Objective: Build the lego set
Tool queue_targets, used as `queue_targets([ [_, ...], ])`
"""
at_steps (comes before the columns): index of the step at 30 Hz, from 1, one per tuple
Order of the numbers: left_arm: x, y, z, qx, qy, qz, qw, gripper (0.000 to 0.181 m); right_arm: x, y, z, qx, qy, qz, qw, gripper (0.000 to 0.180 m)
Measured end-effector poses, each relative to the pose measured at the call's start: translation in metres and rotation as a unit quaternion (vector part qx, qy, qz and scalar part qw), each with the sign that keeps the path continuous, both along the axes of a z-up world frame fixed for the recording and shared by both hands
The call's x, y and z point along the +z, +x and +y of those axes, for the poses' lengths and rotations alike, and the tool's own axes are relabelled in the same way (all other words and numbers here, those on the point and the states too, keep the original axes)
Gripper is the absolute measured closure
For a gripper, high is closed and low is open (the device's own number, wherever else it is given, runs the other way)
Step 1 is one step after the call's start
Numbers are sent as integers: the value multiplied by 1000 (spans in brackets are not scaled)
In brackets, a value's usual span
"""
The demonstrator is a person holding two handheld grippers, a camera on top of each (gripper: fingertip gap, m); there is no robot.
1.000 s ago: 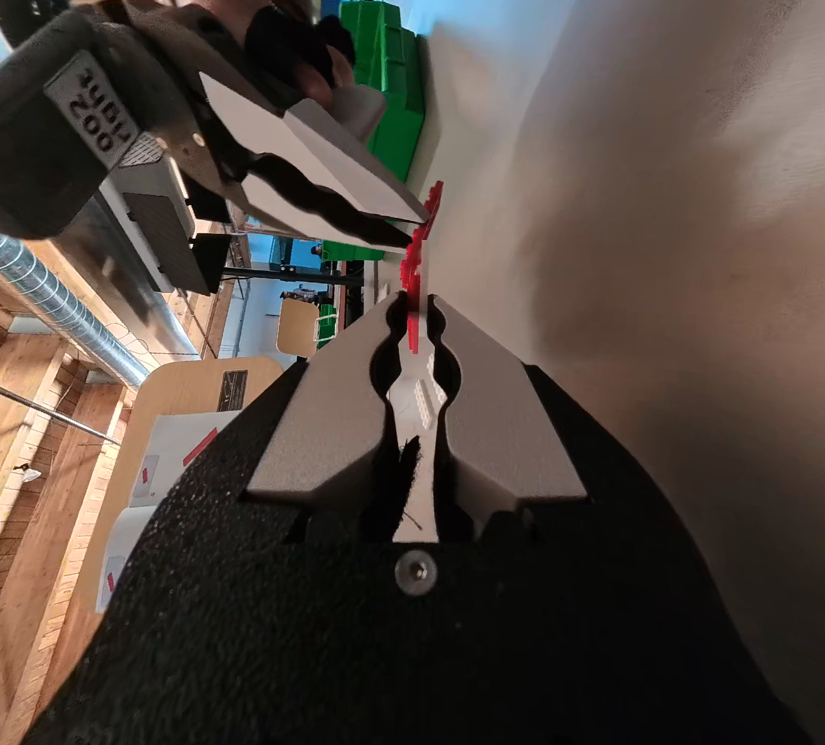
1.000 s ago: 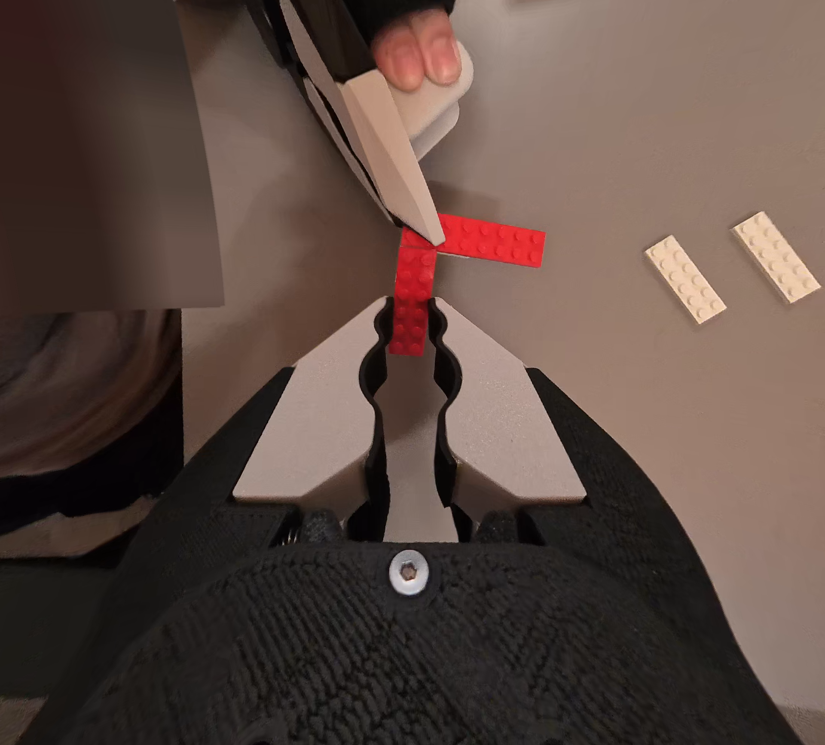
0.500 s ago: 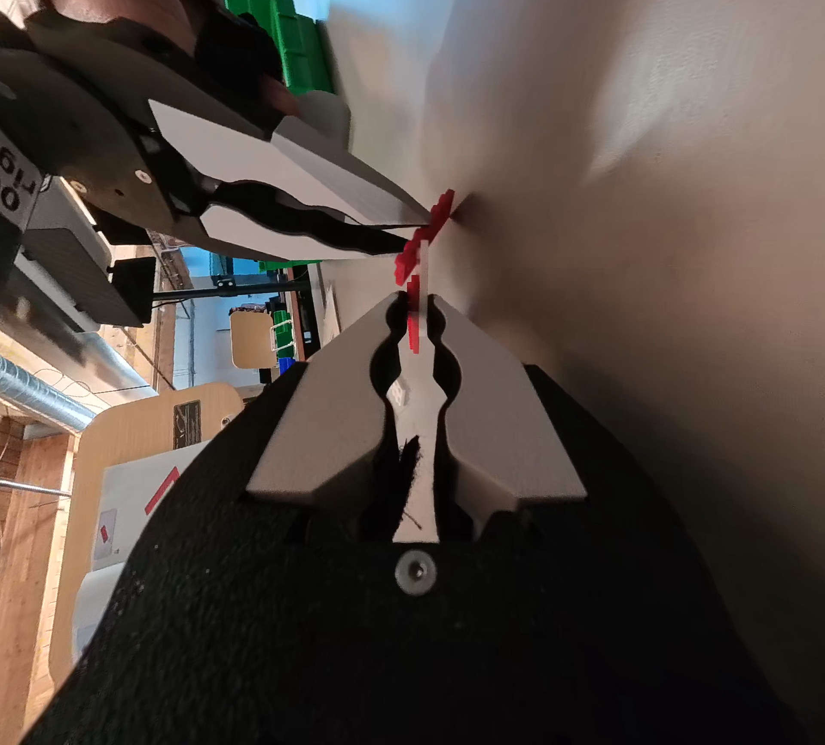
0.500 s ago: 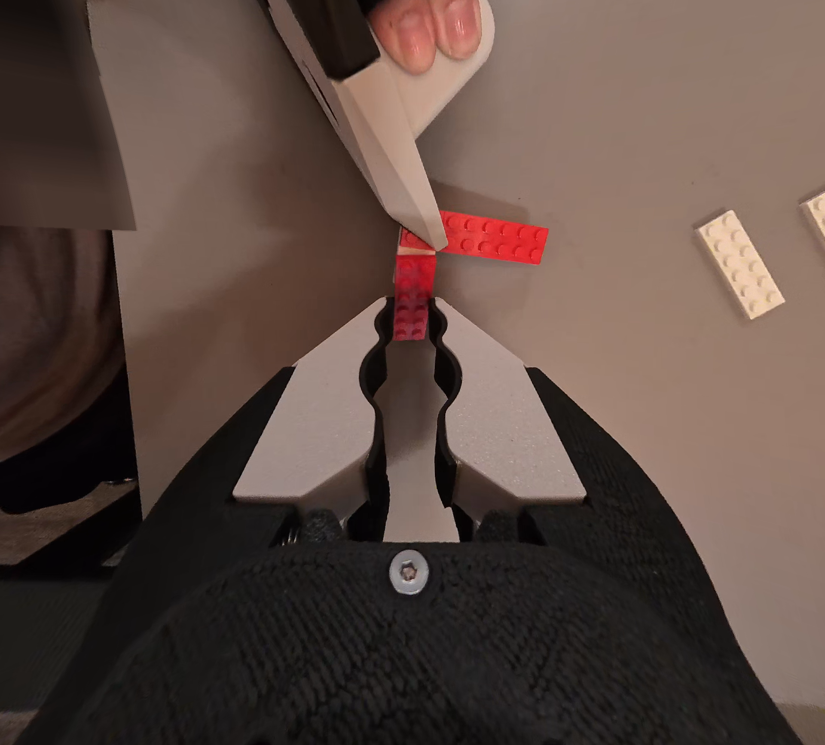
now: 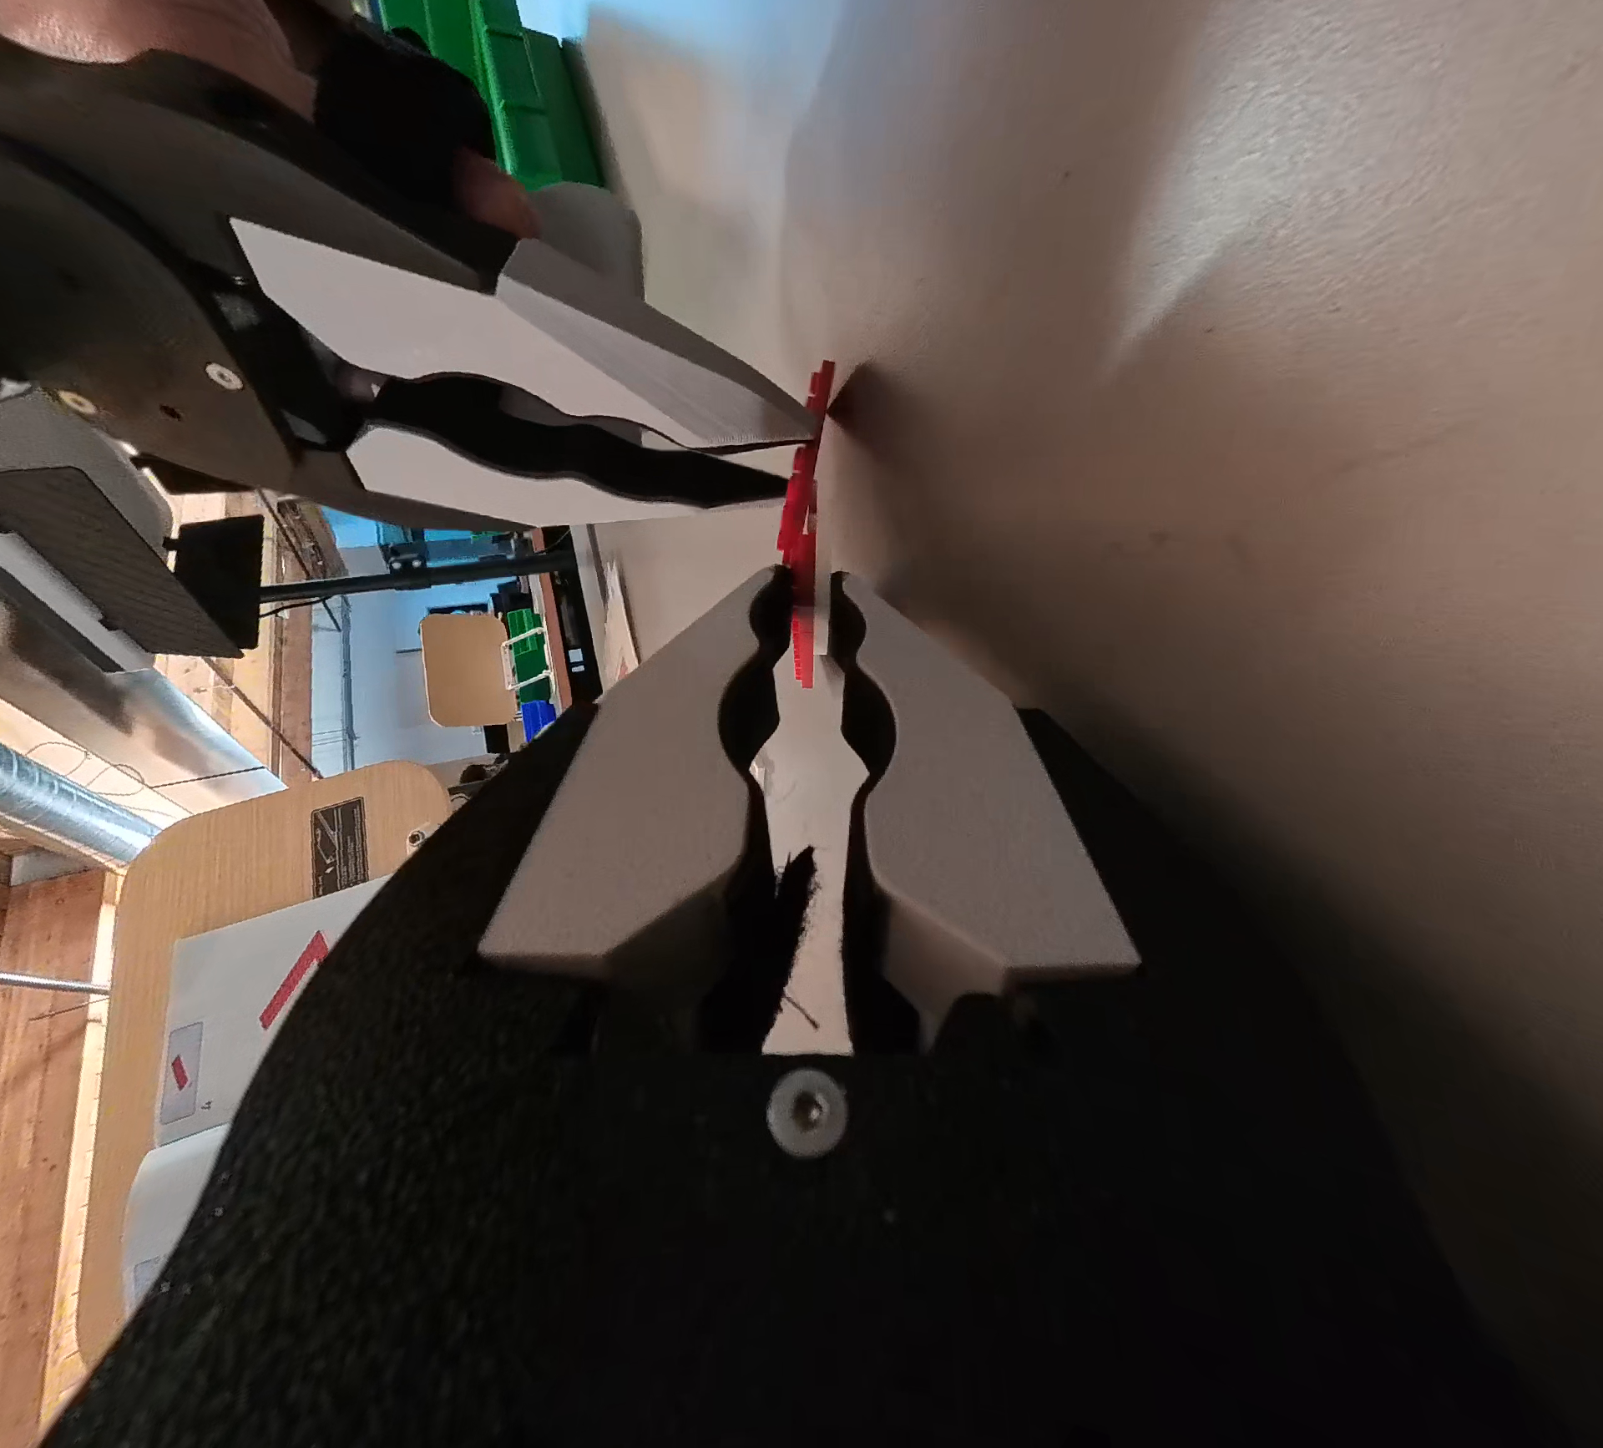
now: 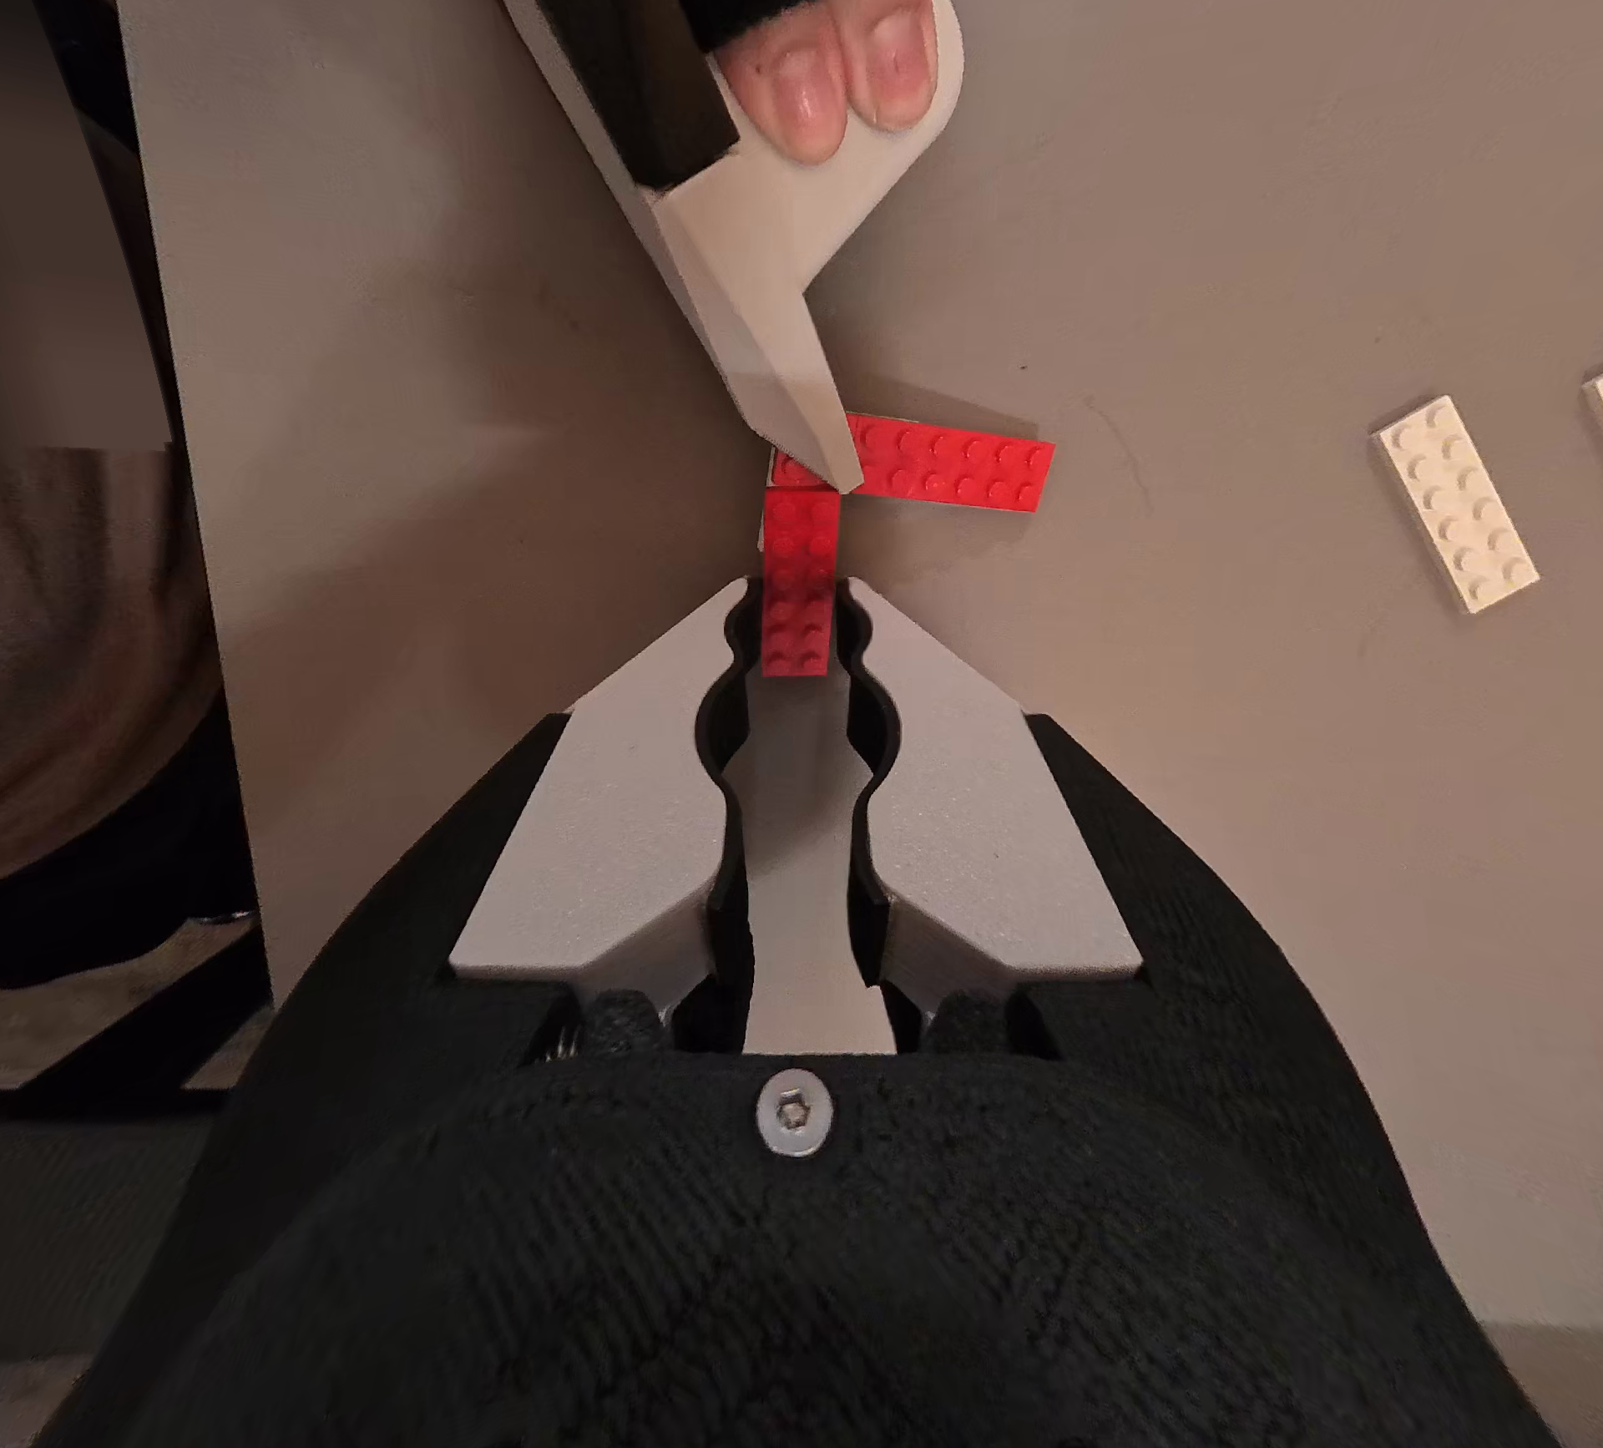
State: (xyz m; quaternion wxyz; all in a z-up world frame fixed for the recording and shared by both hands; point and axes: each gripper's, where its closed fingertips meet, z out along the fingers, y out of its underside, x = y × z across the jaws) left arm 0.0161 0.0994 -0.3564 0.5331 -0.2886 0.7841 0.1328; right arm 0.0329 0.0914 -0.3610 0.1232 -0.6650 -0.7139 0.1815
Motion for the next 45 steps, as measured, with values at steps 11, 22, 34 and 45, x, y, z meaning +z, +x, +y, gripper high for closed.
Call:
queue_targets([
  [11, -1, 0, 2, 5, -6, -4, 1000, 175, 15, -4, 4, -69, 80, 89, 990, 141],
  [22, -1, 1, 4, 14, -14, -10, 1000, 175, 7, -11, -1, -131, 423, 48, 895, 144],
  [34, -2, 1, 7, 24, -16, -12, 1000, 175, -2, -9, 15, -145, 502, 7, 852, 167],
  [45, 5, 2, 13, 53, -45, -52, 996, 175, 8, -9, 22, -126, 560, 0, 819, 171],
])
